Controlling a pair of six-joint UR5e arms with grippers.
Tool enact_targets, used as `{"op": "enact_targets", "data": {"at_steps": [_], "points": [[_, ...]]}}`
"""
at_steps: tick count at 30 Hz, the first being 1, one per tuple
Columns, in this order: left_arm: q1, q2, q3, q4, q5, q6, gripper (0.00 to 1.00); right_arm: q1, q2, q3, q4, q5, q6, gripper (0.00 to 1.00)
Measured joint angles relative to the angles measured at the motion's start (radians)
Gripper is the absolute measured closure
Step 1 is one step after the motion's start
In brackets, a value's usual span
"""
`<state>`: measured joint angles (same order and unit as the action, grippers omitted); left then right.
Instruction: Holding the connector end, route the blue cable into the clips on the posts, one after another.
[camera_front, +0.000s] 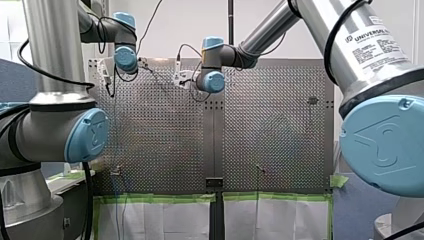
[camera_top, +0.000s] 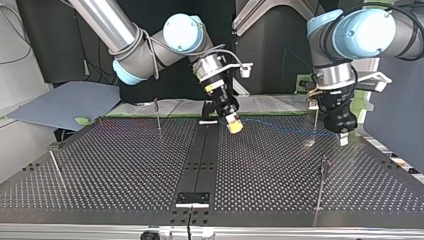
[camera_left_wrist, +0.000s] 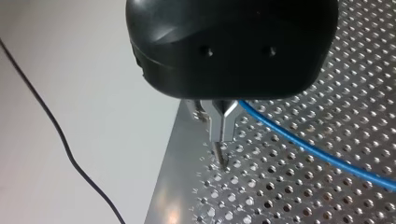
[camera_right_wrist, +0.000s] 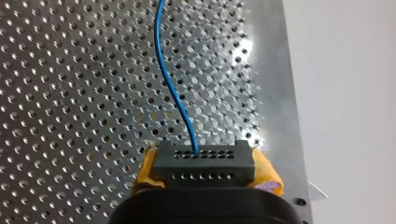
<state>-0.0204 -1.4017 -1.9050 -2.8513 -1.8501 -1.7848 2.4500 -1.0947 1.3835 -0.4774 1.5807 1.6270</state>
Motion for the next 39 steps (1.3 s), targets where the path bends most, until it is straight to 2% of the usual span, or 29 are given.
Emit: {"op": "enact_targets", "data": {"at_steps": [5,14,24,34,39], "points": [[0.006,-0.021,0.003,-0.003,0.026,0.002,1.00,0.008,0.034,-0.035,0.017,-0.005,0.001,1.00],[0.023,-0.020,0.003,-0.001,0.063,-0.002,1.00,0.012,0.044,-0.096,0.036,-0.013,0.002,1.00],[0.045,-0.039,0.030,0.002,0.094,-0.004,1.00,0.007,0.048,-0.131,0.042,-0.016,0.026,1.00],[0.058,-0.049,0.086,-0.009,0.101,-0.005,1.00,0.013,0.085,-0.164,0.044,-0.026,0.032,1.00],[0.060,-0.062,0.090,-0.013,0.102,-0.002,1.00,0.014,0.088,-0.198,0.046,-0.033,0.044,1.00]]}}
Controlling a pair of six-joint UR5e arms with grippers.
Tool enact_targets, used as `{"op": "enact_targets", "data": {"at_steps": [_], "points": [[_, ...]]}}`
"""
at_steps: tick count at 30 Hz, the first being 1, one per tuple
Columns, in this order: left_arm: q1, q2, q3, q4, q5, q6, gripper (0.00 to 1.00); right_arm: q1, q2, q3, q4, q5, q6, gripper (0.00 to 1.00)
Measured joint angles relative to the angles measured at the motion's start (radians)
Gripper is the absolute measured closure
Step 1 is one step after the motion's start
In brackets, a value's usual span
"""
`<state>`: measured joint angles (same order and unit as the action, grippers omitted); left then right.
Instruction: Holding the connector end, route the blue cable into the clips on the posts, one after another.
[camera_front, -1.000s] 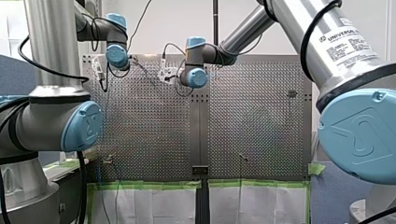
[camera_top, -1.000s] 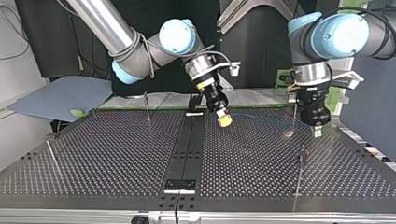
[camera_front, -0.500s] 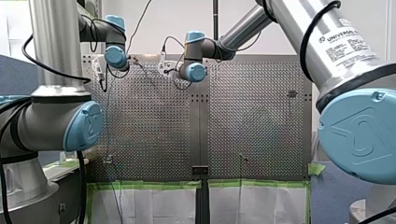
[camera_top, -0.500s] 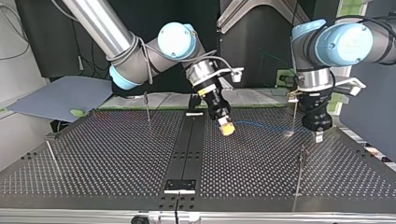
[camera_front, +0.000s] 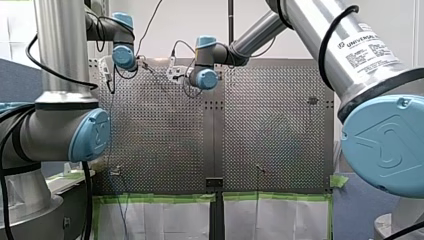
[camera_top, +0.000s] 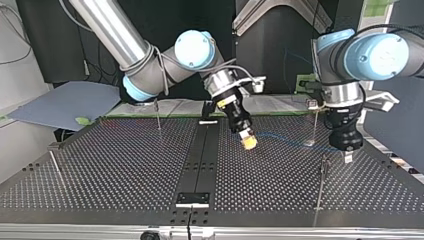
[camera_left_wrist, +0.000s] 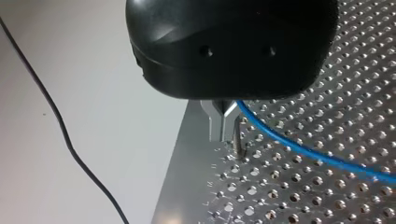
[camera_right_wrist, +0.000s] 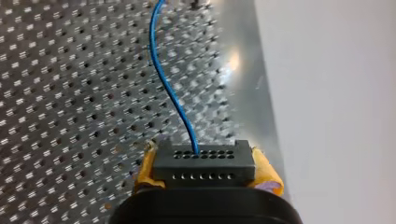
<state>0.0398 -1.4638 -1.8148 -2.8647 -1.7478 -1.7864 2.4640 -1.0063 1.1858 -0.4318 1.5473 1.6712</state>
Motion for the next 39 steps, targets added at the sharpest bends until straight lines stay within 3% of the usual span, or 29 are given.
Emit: {"op": "enact_targets", "data": {"at_steps": [11,20,39], "points": [[0.008,-0.006,0.000,0.003,0.020,0.000,1.00,0.010,0.005,-0.071,0.019,-0.004,0.011,1.00],[0.019,-0.016,0.002,0.005,0.039,-0.002,1.00,0.010,0.037,-0.078,0.032,0.001,0.013,1.00],[0.051,-0.039,0.026,0.026,0.092,-0.018,1.00,-0.001,0.041,-0.109,0.042,-0.002,0.016,1.00]]}}
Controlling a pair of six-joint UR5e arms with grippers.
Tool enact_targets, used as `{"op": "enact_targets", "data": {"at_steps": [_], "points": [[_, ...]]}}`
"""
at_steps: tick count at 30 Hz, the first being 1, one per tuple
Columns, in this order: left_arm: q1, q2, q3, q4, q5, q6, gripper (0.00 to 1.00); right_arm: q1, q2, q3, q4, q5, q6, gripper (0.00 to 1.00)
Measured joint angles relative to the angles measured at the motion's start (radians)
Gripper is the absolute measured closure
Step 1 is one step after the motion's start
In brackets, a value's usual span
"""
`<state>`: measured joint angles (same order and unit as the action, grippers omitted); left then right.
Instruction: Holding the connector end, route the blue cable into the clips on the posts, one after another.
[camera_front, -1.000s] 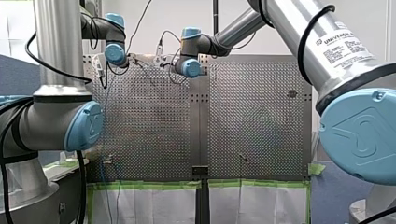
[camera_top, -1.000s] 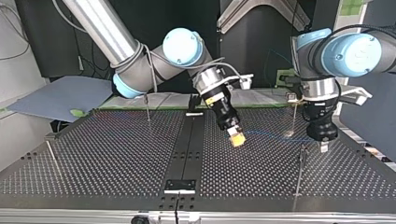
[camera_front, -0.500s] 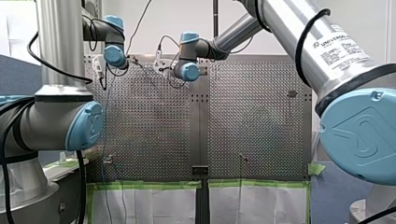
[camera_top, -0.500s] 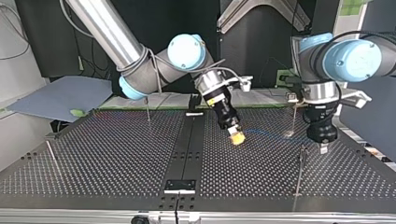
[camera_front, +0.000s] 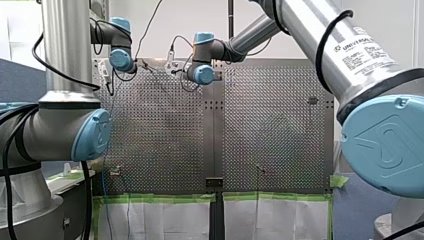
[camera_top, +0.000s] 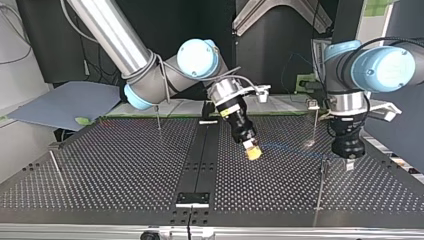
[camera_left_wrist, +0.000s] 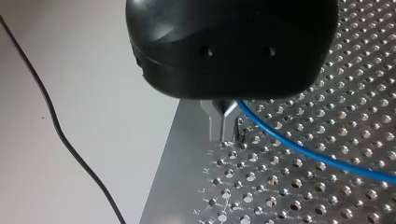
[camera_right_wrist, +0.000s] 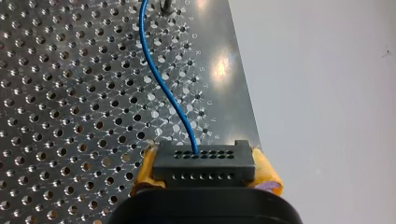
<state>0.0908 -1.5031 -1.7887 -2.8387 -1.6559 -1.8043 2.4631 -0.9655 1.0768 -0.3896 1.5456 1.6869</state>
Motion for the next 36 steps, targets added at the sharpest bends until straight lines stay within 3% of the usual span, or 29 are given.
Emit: {"op": "enact_targets", "data": {"at_steps": [10,22,36], "points": [[0.014,-0.045,0.032,0.016,0.051,-0.042,1.00,-0.010,0.002,-0.002,0.003,-0.006,0.005,1.00],[0.034,-0.051,0.034,0.060,0.090,-0.088,1.00,-0.026,0.005,-0.002,0.000,-0.014,0.005,1.00],[0.060,-0.064,0.034,0.098,0.139,-0.150,1.00,-0.043,0.017,-0.020,-0.005,-0.045,0.005,1.00]]}}
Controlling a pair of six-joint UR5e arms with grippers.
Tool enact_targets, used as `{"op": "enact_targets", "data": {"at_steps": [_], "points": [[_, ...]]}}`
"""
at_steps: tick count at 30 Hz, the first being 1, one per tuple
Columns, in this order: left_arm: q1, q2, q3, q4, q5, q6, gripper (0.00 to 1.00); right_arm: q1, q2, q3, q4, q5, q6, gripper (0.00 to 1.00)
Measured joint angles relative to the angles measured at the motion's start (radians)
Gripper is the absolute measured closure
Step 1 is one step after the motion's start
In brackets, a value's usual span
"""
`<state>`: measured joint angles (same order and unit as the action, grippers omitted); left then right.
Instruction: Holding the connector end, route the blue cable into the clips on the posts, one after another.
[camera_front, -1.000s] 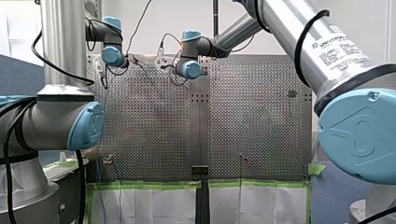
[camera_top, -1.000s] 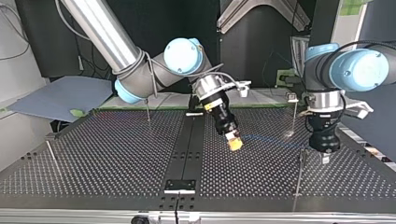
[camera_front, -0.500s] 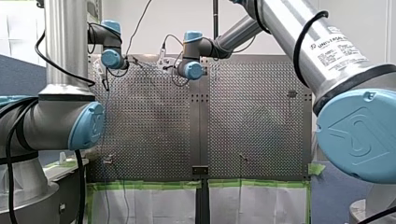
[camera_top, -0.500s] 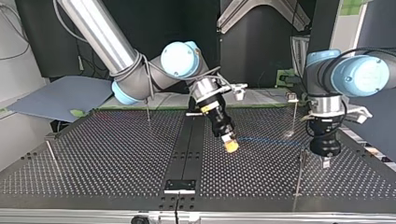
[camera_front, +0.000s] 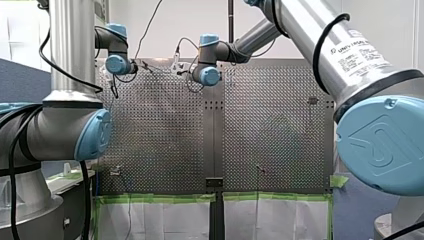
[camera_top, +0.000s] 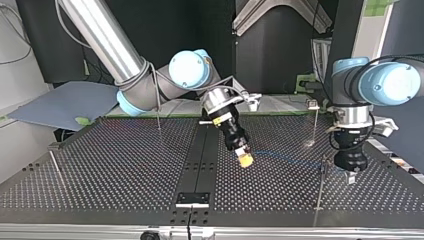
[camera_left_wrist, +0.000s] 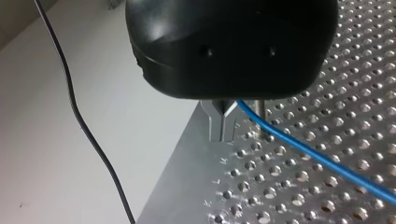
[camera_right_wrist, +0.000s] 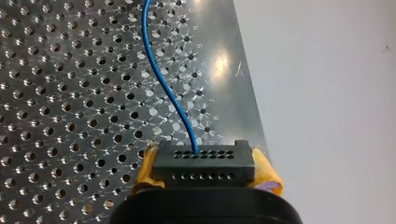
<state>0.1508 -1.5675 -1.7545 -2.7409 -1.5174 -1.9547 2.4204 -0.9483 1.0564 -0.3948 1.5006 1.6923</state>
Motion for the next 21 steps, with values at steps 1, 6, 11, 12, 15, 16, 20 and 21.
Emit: {"op": "enact_targets", "data": {"at_steps": [1,6,11,12,15,16,20,21], "points": [[0.002,-0.001,0.000,0.001,0.001,-0.001,1.00,-0.001,0.005,-0.004,0.001,-0.002,0.000,1.00],[0.011,-0.019,0.019,0.003,0.008,-0.009,1.00,-0.003,0.028,-0.026,0.002,-0.006,0.000,1.00],[0.014,-0.042,0.041,0.008,0.019,-0.014,1.00,-0.007,0.037,-0.044,0.002,-0.009,0.000,1.00],[0.015,-0.046,0.043,0.012,0.020,-0.017,1.00,-0.009,0.038,-0.046,0.002,-0.009,0.000,1.00],[0.016,-0.063,0.045,0.019,0.022,-0.023,1.00,-0.017,0.039,-0.048,0.001,-0.010,0.001,1.00],[0.016,-0.069,0.046,0.021,0.023,-0.024,1.00,-0.020,0.039,-0.049,0.001,-0.010,0.001,1.00],[0.018,-0.090,0.046,0.033,0.025,-0.028,1.00,-0.031,0.040,-0.051,0.002,-0.016,0.002,1.00],[0.018,-0.093,0.046,0.040,0.025,-0.031,1.00,-0.034,0.041,-0.052,0.002,-0.017,0.003,1.00]]}}
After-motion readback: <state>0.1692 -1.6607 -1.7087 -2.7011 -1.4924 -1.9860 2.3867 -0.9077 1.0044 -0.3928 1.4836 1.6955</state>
